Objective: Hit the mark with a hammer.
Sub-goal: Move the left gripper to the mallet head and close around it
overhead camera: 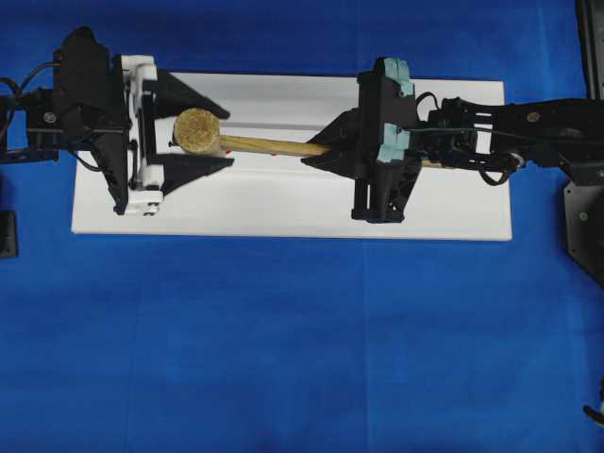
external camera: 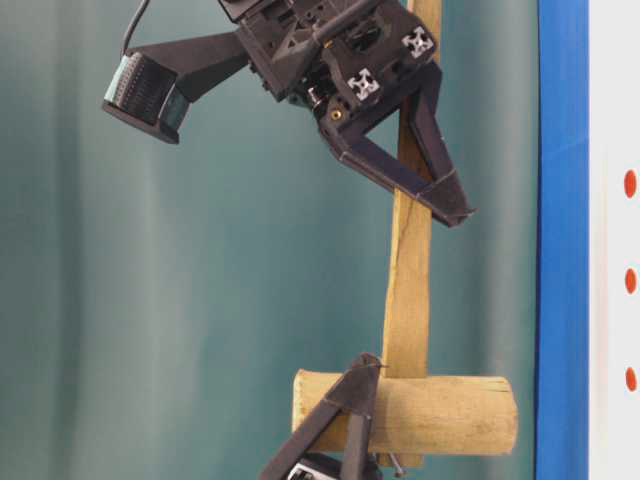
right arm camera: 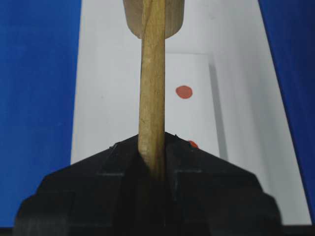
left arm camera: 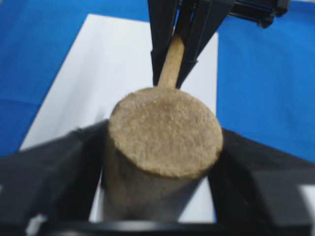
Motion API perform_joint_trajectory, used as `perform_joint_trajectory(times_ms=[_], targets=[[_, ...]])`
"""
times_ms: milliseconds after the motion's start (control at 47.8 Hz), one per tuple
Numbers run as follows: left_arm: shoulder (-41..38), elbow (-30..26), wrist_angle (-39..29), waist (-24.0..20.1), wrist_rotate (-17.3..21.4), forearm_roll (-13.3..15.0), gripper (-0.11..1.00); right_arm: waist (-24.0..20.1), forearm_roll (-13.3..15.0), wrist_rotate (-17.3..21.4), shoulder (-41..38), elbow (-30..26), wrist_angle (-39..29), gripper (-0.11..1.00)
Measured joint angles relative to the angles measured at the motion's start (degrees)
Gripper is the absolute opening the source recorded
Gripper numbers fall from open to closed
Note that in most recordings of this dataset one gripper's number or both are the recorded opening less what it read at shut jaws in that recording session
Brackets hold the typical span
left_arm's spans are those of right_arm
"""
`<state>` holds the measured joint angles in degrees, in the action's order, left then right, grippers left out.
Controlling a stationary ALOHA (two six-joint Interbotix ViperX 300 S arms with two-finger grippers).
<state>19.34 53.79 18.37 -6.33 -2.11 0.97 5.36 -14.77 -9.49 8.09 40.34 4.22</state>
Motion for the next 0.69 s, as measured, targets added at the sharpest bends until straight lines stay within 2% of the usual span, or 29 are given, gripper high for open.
perform_joint_trajectory(times_ms=[209, 691], targets=[[0.0, -0.2, -1.1, 0.2, 1.8, -0.1, 0.48, -0.4, -0.1, 0.1, -0.1, -0.1, 0.2, 0.02], [0.0, -0.3, -1.5, 0.2, 1.8, 0.0, 0.48, -0.4, -0.1, 0.1, -0.1, -0.1, -0.4, 0.02]])
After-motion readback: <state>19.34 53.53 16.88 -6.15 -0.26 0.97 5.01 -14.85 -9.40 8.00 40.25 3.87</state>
